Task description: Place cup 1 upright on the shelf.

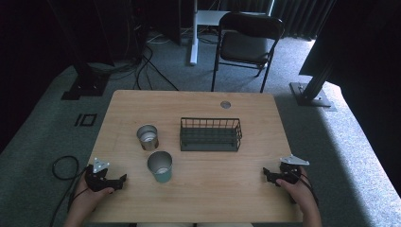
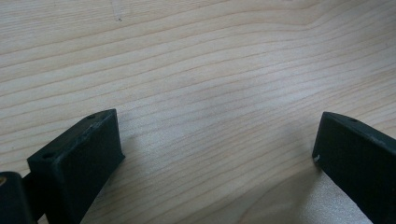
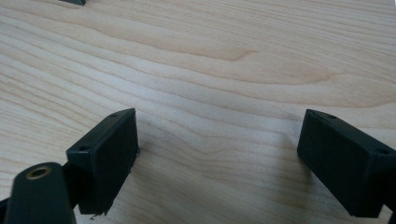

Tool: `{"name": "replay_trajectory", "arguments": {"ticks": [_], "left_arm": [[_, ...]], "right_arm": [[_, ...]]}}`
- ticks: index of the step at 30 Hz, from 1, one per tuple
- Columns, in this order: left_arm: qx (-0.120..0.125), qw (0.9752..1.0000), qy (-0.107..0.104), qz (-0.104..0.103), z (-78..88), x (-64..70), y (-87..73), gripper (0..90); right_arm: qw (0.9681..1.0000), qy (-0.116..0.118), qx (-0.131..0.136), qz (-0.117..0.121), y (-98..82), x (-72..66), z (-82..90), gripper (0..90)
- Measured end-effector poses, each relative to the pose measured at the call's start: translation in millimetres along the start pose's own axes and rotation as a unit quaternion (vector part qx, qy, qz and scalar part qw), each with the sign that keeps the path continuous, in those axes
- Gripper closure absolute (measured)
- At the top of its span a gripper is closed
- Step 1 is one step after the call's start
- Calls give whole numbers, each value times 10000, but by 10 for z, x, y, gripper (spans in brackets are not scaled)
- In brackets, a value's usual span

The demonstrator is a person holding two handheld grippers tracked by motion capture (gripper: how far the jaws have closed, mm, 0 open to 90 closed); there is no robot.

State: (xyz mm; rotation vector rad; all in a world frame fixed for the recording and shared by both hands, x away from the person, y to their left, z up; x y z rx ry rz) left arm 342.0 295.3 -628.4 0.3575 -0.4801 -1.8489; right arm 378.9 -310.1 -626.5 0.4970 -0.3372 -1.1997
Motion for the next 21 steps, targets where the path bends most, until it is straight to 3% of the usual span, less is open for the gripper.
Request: {"name": "replay_trajectory", "arguments": {"ticks": [15, 21], "left_arm": [[0, 10000, 0, -1, 0, -1, 0, 19], [0, 10000, 0, 0, 0, -1, 0, 19]], "right_arm": [[10000, -10, 13, 35, 2, -6, 2, 121], [9997, 203, 54, 154, 21, -103, 2, 121]]}}
Point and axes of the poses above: each handheld gripper's, and its own axes: z roughly backward along the jaws, y roughly out of its top, x roughly to its right, the point moved 10 cm from there along -z, roughly forward along the jaws, and after that the axes turned 14 degrees about -x, right-handed, at the moved point
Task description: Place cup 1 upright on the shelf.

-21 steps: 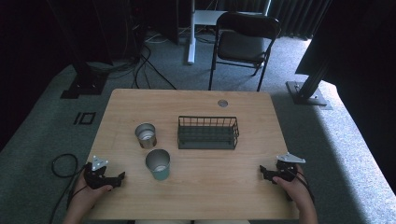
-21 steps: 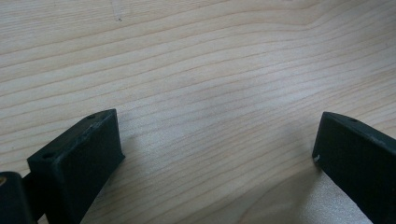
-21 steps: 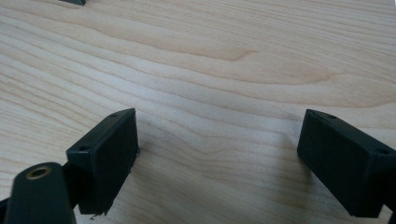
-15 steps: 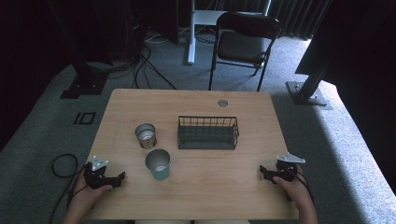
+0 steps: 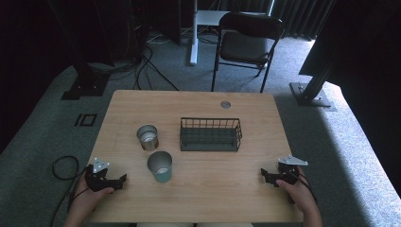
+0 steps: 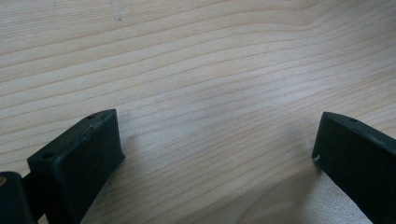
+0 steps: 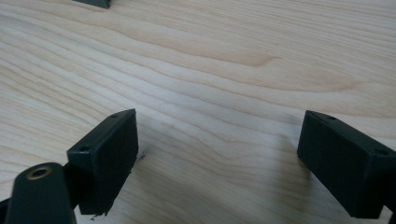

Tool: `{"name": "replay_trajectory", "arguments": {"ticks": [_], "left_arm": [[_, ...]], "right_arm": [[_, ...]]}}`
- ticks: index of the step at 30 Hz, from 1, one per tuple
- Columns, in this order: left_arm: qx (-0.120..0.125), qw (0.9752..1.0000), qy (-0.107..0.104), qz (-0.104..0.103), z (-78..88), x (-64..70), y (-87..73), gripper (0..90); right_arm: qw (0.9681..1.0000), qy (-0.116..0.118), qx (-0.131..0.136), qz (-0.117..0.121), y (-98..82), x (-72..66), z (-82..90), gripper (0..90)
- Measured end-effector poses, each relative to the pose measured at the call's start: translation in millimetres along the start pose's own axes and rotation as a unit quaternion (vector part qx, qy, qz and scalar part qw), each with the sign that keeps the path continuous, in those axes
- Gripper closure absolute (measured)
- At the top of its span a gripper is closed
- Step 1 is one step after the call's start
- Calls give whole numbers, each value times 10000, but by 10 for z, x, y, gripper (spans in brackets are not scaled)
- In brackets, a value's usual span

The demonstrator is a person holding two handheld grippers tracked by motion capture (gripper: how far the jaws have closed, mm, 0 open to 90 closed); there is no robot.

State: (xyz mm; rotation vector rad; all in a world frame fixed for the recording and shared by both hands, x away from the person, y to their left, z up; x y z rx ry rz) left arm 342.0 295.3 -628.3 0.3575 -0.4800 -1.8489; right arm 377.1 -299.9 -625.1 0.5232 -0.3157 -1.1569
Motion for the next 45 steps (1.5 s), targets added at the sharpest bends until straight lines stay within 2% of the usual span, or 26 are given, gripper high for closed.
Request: {"name": "replay_trajectory", "arguments": {"ticks": [10, 19, 24, 35, 45], "left_arm": [[1, 10000, 0, 0, 0, 0, 0, 19], [1, 10000, -1, 0, 0, 0, 0, 19], [1, 10000, -1, -1, 0, 0, 0, 19], [0, 10000, -1, 0, 0, 0, 0, 19], [-6, 10000, -1, -1, 1, 0, -1, 19]], "right_arm": [[9996, 157, 163, 149, 143, -126, 62, 122], [9980, 298, 285, 475, 252, -283, 112, 122], [9964, 457, 354, 623, 309, -401, 129, 122], [9895, 857, 535, 1034, 472, -755, 163, 122], [9801, 1230, 583, 1446, 602, -1127, 99, 122]]}}
Point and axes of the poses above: each handheld gripper's, and its own axes: z roughly backward along the jaws, y roughly out of its top, x roughly to its right, the point moved 10 cm from there along -z, roughly forward along the jaws, and after that the axes turned 14 degrees about -x, right-handed, at the moved point
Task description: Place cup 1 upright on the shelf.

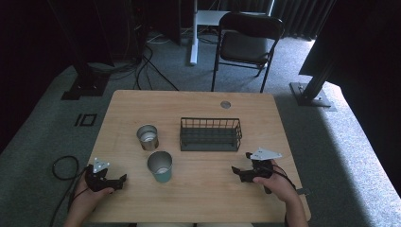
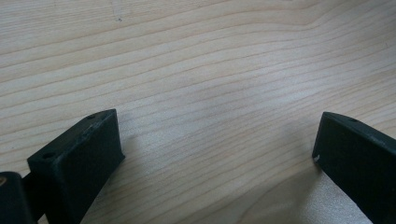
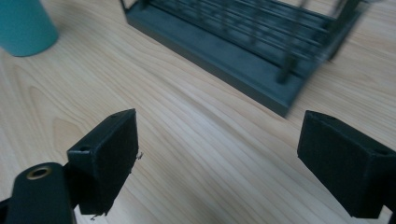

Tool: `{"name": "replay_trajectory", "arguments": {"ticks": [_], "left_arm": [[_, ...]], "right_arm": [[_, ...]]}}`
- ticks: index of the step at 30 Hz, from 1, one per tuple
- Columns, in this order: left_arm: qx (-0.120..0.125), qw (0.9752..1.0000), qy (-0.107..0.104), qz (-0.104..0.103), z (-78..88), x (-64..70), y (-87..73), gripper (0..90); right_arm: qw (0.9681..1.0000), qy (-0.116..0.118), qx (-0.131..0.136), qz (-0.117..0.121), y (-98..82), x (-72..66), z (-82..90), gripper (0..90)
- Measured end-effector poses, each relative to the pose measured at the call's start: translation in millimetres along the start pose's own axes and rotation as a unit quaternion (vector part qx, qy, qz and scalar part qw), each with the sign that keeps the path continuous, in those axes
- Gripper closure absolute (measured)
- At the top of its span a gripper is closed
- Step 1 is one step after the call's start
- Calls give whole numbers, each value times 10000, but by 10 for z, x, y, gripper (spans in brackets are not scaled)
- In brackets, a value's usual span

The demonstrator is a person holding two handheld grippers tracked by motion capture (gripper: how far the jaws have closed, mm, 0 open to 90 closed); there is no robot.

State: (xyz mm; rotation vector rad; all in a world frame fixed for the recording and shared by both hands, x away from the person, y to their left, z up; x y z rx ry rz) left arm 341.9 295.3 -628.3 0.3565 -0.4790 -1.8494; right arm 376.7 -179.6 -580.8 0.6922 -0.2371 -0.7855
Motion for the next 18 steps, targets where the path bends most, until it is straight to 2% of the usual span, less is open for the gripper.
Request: {"name": "replay_trajectory", "arguments": {"ticks": [9, 18], "left_arm": [[0, 10000, -1, 3, 0, 0, 0, 19], [0, 10000, -1, 1, 0, 0, 0, 19]], "right_arm": [[9990, 313, 19, 313, 148, -261, -148, 122], [9959, 610, 51, 661, 293, -550, -280, 122]]}}
Point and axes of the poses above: each handheld gripper's, and its own axes: z roughly backward along the jaws, y roughly out of its top, x roughly to its right, the point moved 10 cm from there along -z, roughly forward along the jaws, and after that the axes turned 14 degrees about -x, right-handed, at the moved point
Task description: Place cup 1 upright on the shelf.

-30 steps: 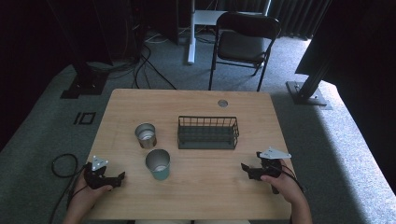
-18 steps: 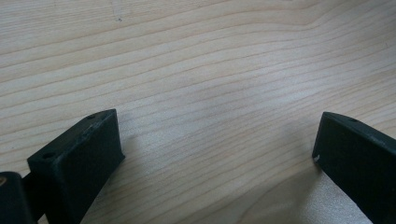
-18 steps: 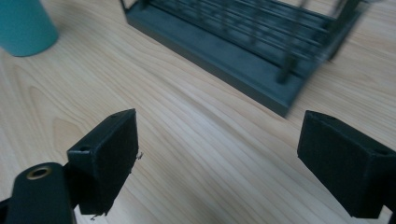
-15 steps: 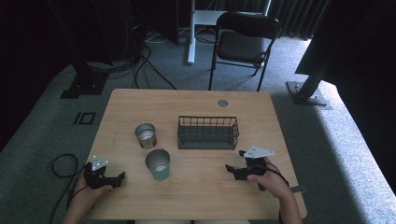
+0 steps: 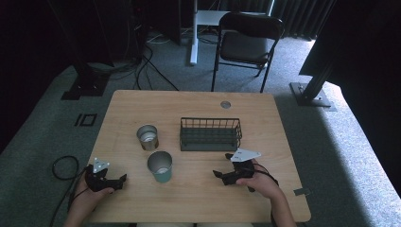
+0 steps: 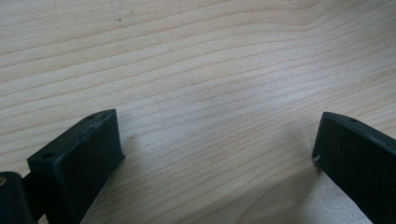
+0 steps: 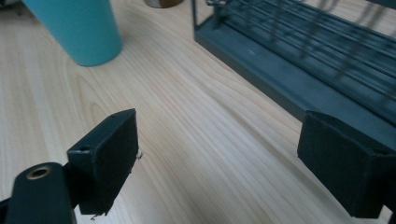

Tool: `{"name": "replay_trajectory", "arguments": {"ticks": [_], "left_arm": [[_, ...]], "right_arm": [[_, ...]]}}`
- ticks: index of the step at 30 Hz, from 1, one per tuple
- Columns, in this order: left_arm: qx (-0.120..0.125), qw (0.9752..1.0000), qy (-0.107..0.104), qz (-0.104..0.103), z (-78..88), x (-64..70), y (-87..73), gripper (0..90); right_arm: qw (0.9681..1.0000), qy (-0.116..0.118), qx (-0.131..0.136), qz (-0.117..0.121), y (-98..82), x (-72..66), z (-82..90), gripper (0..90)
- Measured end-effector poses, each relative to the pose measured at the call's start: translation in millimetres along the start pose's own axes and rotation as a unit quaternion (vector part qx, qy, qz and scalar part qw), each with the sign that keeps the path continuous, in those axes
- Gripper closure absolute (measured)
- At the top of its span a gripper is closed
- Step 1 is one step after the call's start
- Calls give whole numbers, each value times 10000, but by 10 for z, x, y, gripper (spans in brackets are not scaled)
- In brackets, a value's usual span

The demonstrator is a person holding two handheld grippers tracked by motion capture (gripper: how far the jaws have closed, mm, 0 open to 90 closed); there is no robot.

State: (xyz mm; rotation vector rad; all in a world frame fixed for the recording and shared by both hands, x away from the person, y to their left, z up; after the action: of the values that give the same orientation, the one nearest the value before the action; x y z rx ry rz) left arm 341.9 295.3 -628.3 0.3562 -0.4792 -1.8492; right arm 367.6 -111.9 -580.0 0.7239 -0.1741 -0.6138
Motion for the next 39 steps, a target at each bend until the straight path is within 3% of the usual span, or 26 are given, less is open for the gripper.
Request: {"name": "replay_trajectory", "arguments": {"ticks": [20, 39], "left_arm": [[7, 10000, -3, 8, 0, 1, 1, 19], [8, 10000, -3, 9, -1, 1, 1, 19]], "right_arm": [[9970, 527, 185, 540, 384, -481, -285, 122], [9895, 847, 387, 1107, 734, -911, -560, 124]]}}
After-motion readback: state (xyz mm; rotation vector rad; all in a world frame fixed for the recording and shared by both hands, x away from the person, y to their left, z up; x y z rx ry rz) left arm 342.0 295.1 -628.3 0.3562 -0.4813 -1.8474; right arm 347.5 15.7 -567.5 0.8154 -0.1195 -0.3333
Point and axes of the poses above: each handheld gripper's, and its own axes: z roughly backward along the jaws, y roughly out of its top, x roughly to its right, the point moved 10 cm from there along -z, roughly forward along the jaws, and after that the axes turned 14 degrees about -x, right-handed, at the moved point
